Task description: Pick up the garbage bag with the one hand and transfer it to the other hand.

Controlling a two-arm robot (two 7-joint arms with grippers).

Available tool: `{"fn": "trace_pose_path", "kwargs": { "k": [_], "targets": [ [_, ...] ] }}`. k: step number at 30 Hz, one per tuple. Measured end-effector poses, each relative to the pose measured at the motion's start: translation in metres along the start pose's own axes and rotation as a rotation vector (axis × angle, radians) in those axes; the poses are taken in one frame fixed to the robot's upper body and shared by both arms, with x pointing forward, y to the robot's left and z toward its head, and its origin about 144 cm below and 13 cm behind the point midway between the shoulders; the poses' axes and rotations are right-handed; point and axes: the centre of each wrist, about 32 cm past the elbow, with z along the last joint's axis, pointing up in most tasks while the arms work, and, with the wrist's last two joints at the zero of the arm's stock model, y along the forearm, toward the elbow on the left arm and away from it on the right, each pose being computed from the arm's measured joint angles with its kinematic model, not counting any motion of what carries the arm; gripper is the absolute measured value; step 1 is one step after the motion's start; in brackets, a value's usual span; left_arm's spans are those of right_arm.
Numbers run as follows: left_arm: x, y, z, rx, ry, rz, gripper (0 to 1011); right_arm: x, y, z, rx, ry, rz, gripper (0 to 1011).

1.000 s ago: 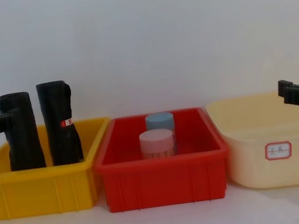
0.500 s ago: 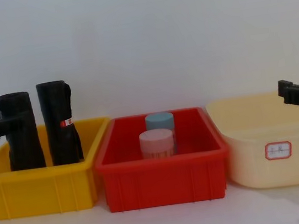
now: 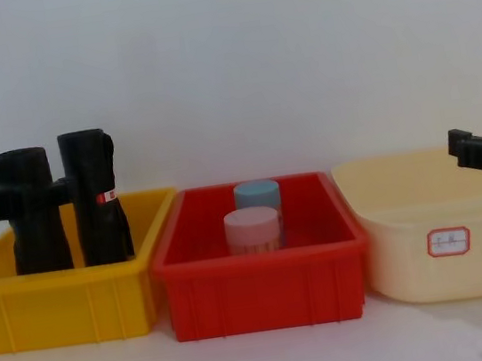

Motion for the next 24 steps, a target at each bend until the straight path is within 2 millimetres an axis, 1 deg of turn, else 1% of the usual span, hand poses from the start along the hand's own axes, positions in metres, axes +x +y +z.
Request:
{"fn": "trace_pose_path", "kwargs": {
  "k": [2, 4, 5, 8, 9, 12, 13, 14, 16, 17, 20, 21, 24],
  "targets": [
    [-0.001, -0.002, 0.0, 0.002, -0.001, 0.002, 1000, 0.0, 0.0, 0.0, 0.0, 0.0, 0.0, 1000],
    [-0.002, -0.006, 0.001, 0.005, -0.003, 0.004, 962, 0.0, 0.0, 0.0, 0.0, 0.0, 0.0, 1000],
    [-0.002, -0.007, 0.001, 0.006, -0.004, 0.004, 926, 0.0, 0.0, 0.0, 0.0, 0.0, 0.0, 1000],
    [-0.003, -0.01, 0.002, 0.008, -0.006, 0.006, 885, 0.0, 0.0, 0.0, 0.0, 0.0, 0.0, 1001],
    [-0.004, -0.011, 0.002, 0.01, -0.007, 0.006, 832, 0.0, 0.0, 0.0, 0.0, 0.0, 0.0, 1000],
    [-0.005, -0.014, 0.003, 0.012, -0.008, 0.007, 766, 0.0, 0.0, 0.0, 0.0, 0.0, 0.0, 1000],
    [-0.005, -0.014, 0.003, 0.012, -0.008, 0.007, 726, 0.0, 0.0, 0.0, 0.0, 0.0, 0.0, 1000],
    [-0.005, -0.015, 0.003, 0.012, -0.009, 0.008, 714, 0.0, 0.0, 0.0, 0.0, 0.0, 0.0, 1000],
    [-0.006, -0.016, 0.004, 0.013, -0.009, 0.008, 606, 0.0, 0.0, 0.0, 0.0, 0.0, 0.0, 1000],
    [-0.006, -0.016, 0.004, 0.013, -0.01, 0.008, 606, 0.0, 0.0, 0.0, 0.0, 0.0, 0.0, 1000],
    [-0.006, -0.018, 0.004, 0.014, -0.011, 0.009, 522, 0.0, 0.0, 0.0, 0.0, 0.0, 0.0, 1000],
    [-0.006, -0.018, 0.004, 0.014, -0.011, 0.009, 473, 0.0, 0.0, 0.0, 0.0, 0.0, 0.0, 1000],
    [-0.006, -0.018, 0.004, 0.015, -0.011, 0.009, 448, 0.0, 0.0, 0.0, 0.0, 0.0, 0.001, 1000]
  ]
}}
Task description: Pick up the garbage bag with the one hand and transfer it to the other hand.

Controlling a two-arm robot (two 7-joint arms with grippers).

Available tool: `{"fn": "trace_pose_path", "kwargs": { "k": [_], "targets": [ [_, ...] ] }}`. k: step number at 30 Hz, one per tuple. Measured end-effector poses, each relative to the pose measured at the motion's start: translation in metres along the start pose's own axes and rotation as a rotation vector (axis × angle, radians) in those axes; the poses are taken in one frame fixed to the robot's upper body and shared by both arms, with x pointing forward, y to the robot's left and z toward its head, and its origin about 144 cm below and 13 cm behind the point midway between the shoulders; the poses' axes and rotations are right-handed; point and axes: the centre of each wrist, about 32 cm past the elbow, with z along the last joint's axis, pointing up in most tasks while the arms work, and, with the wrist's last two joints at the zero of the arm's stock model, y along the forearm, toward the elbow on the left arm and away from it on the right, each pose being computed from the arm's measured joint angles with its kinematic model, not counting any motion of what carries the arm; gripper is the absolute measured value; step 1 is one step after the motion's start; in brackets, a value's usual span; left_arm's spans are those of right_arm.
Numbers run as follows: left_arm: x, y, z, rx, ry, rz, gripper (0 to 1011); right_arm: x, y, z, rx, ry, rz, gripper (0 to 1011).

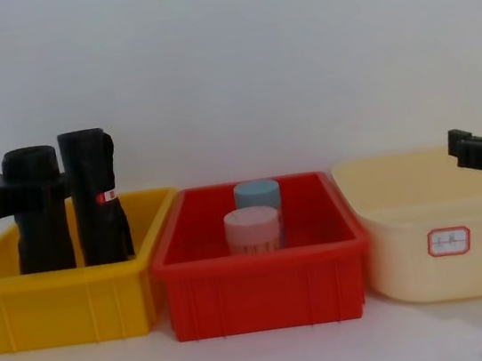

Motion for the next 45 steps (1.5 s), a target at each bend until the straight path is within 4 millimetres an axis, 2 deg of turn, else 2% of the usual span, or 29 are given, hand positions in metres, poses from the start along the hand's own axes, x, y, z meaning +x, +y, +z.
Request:
{"fn": "trace_pose_path", "kwargs": {
  "k": [7, 12, 17, 19, 32, 39, 45],
  "targets": [
    [0.001, 0.001, 0.002, -0.004, -0.007, -0.016, 400, 0.003, -0.001, 0.002, -0.009, -0.01, 0.042, 1000],
    [0.005, 0.005, 0.011, -0.026, -0.022, -0.052, 377, 0.007, -0.002, 0.007, -0.018, -0.017, 0.088, 1000],
    [0.01, 0.009, 0.028, -0.068, -0.04, -0.095, 359, 0.016, -0.002, 0.018, -0.027, -0.031, 0.163, 1000],
    [0.014, 0.01, 0.04, -0.098, -0.051, -0.124, 359, 0.018, -0.003, 0.022, -0.029, -0.034, 0.182, 1000],
    [0.022, 0.013, 0.092, -0.209, -0.093, -0.251, 359, 0.038, -0.004, 0.061, -0.055, -0.067, 0.375, 1000],
    [0.019, 0.009, 0.106, -0.224, -0.084, -0.332, 359, 0.043, -0.002, 0.08, -0.096, -0.094, 0.494, 1000],
    [0.012, 0.005, 0.111, -0.219, -0.067, -0.405, 359, 0.043, 0.0, 0.087, -0.128, -0.106, 0.544, 1000]
  ]
}}
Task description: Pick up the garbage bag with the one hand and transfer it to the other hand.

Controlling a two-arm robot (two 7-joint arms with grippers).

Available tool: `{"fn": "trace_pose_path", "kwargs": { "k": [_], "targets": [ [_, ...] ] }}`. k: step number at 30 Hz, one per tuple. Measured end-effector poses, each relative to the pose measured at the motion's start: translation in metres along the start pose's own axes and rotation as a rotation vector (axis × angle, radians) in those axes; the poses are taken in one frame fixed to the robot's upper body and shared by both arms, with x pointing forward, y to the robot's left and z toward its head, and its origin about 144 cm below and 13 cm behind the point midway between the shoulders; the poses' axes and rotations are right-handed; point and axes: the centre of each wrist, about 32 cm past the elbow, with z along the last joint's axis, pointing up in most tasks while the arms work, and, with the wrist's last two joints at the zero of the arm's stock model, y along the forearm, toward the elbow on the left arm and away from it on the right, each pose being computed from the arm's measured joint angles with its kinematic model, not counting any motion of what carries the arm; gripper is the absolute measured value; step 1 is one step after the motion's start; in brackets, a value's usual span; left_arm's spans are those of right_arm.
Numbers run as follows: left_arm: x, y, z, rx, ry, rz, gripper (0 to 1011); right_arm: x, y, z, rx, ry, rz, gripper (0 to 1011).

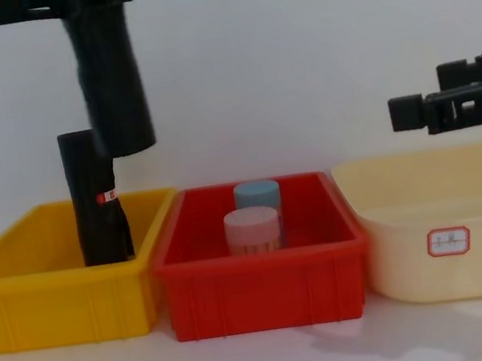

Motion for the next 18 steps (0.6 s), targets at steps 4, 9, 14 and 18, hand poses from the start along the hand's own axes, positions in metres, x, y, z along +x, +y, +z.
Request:
{"fn": "trace_pose_path", "kwargs": {
  "k": [4, 9, 14, 18],
  "targets": [
    [-0.006, -0.007, 0.0, 0.0, 0.027, -0.066, 359, 0.0, 0.003, 0.002, -0.019, -0.002, 0.027, 1000],
    [-0.013, -0.014, 0.0, -0.001, 0.058, -0.131, 359, 0.0, 0.008, 0.003, -0.031, -0.002, 0.045, 1000],
    [-0.021, -0.022, -0.002, -0.002, 0.095, -0.204, 359, -0.001, 0.013, 0.003, -0.042, -0.001, 0.057, 1000],
    [-0.026, -0.027, -0.002, -0.005, 0.12, -0.253, 359, -0.001, 0.017, 0.004, -0.044, -0.001, 0.063, 1000]
  ]
}}
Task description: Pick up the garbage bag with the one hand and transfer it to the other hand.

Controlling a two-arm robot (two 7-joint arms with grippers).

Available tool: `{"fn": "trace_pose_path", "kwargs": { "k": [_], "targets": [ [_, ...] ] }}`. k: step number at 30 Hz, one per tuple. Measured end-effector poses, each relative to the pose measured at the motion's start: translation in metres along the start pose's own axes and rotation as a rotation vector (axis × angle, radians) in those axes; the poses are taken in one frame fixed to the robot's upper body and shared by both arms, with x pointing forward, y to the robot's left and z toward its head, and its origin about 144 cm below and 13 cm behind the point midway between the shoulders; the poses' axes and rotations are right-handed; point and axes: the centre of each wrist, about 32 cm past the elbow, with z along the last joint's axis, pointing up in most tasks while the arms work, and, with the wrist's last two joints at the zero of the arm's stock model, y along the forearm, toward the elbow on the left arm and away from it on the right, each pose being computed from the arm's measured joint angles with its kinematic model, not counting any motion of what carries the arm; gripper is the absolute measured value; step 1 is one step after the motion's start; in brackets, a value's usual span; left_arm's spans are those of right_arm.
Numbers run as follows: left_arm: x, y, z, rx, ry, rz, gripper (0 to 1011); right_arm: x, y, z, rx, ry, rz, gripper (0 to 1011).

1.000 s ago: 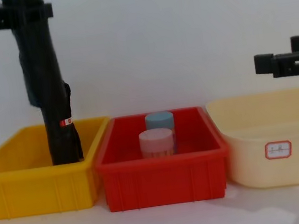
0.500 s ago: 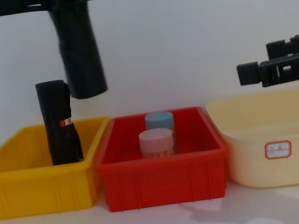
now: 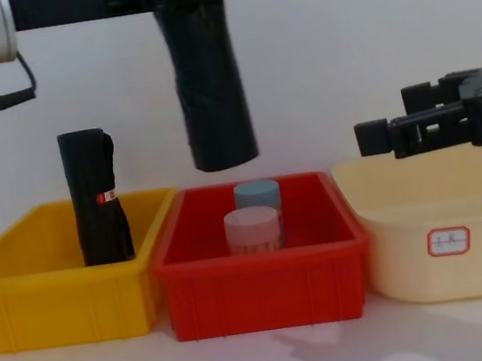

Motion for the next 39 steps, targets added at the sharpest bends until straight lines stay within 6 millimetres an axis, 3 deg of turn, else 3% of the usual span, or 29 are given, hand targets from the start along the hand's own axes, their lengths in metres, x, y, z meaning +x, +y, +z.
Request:
{"fn": "trace_pose_path", "kwargs": {
  "k": [19, 39],
  "targets": [
    [-0.019, -0.024, -0.001, -0.009, 0.091, -0.173, 359, -0.001, 0.016, 0.002, 0.009, 0.008, 0.006, 1000],
    [-0.031, -0.038, -0.008, 0.006, 0.126, -0.231, 359, -0.007, 0.033, 0.008, 0.047, 0.028, 0.044, 1000]
  ]
}}
